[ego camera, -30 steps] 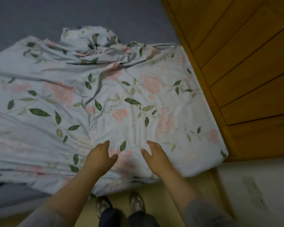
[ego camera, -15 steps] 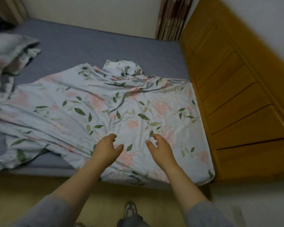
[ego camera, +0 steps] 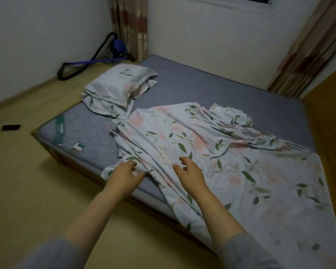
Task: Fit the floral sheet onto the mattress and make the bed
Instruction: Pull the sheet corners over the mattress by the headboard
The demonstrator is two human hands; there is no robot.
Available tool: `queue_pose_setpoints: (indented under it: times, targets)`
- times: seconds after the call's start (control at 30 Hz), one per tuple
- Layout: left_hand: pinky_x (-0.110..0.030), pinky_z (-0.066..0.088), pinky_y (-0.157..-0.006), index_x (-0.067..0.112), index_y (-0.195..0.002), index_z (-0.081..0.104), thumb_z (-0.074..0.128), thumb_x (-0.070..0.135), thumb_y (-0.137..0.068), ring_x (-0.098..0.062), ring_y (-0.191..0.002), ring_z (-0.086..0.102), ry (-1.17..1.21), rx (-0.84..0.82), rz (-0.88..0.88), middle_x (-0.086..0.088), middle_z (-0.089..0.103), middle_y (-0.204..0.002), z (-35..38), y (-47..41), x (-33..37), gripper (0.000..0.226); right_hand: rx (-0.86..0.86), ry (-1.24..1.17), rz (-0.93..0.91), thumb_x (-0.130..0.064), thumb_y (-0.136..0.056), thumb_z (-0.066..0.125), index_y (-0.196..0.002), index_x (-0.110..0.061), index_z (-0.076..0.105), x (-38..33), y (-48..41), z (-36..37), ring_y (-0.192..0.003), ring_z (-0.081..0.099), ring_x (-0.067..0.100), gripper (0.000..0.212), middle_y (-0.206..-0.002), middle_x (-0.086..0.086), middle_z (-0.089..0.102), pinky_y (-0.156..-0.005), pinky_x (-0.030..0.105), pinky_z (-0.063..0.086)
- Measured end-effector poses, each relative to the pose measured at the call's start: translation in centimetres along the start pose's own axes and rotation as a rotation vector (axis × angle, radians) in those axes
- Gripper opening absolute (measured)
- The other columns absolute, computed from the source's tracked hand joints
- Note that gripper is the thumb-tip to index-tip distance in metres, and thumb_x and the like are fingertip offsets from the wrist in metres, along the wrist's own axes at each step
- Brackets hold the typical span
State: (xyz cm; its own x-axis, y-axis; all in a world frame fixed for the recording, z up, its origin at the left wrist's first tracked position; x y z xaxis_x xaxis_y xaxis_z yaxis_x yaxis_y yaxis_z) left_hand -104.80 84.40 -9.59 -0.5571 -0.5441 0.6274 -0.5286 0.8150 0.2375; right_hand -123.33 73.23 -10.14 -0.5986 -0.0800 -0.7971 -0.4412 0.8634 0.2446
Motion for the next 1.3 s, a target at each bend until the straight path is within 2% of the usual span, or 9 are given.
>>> queue_pose_setpoints:
  times: [0.13,0.37,0.8,1.0,1.17,1.3]
  targets:
    - [-0.034,0.047,-0.089,0.008,-0.126,0.054,0.064,0.03,-0.085,-0.026,-0.108,0.058,0.019,0.084,-0.053,-0.009,0.062,-0.12,-7.4,-1.0,-7.2,0.047,-0.082,-0.012,-0.054,-0.04,-0.095,0.05,-0.14,-0.018,0.04,-7.0,-1.2,7.9,-0.127,0.044,0.021,0.051,-0.144,0.004,0.042,-0.101,0.031,0.038]
    - [-0.034,0.047,-0.09,0.01,-0.127,0.054,0.065,0.032,-0.084,-0.023,-0.107,0.059,0.071,0.127,-0.103,-0.007,0.063,-0.119,-14.4,-6.1,-14.8,0.05,-0.119,0.059,-0.086,-0.039,-0.094,0.052,-0.138,-0.016,0.043,-14.4,-6.3,15.8,-0.125,0.047,0.023,0.05,-0.141,0.007,0.046,-0.104,0.041,0.041]
    - [-0.032,0.046,-0.092,0.007,-0.126,0.054,0.065,0.028,-0.085,-0.022,-0.107,0.058,0.063,0.148,-0.163,-0.008,0.062,-0.118,-28.7,-25.6,-24.8,0.047,-0.123,0.021,-0.088,-0.033,-0.094,0.052,-0.137,-0.011,0.044,-27.0,-27.1,28.8,-0.122,0.051,0.026,0.049,-0.139,0.01,0.049,-0.098,0.035,0.041]
    - [-0.031,0.046,-0.092,0.012,-0.129,0.052,0.062,0.031,-0.087,-0.019,-0.109,0.056,0.045,0.101,-0.144,-0.003,0.06,-0.121,-34.9,-34.1,-30.5,0.047,-0.118,0.006,-0.03,-0.034,-0.094,0.053,-0.136,-0.011,0.046,-32.4,-34.3,35.4,-0.121,0.052,0.026,0.049,-0.138,0.009,0.05,-0.1,0.037,0.042]
    - [-0.029,0.045,-0.091,0.008,-0.128,0.053,0.063,0.03,-0.086,-0.022,-0.11,0.057,0.006,0.039,-0.056,-0.007,0.06,-0.122,-39.9,-41.9,-34.3,0.049,-0.04,0.001,0.053,-0.037,-0.094,0.053,-0.138,-0.014,0.044,-35.7,-38.6,40.5,-0.119,0.053,0.025,0.051,-0.14,0.008,0.048,-0.095,0.033,0.042]
    - [-0.03,0.046,-0.091,0.008,-0.13,0.052,0.063,0.029,-0.086,-0.022,-0.108,0.058,-0.027,-0.05,0.023,-0.008,0.061,-0.122,-42.5,-47.0,-35.8,0.05,-0.001,-0.005,0.138,-0.039,-0.095,0.051,-0.14,-0.015,0.041,-37.3,-40.2,43.4,-0.123,0.05,0.024,0.053,-0.143,0.006,0.045,-0.097,0.034,0.042]
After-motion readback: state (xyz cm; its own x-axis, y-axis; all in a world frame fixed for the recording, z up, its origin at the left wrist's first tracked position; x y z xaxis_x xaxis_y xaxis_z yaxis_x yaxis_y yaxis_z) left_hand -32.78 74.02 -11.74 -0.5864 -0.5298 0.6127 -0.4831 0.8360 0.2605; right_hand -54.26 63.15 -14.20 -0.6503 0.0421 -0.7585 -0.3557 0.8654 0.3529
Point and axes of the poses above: each hand's wrist, its own y-axis away from the middle knuckle, its own z-axis out of the palm, x = y × z, the point moved 7 cm from there along -y, towards the middle knuckle
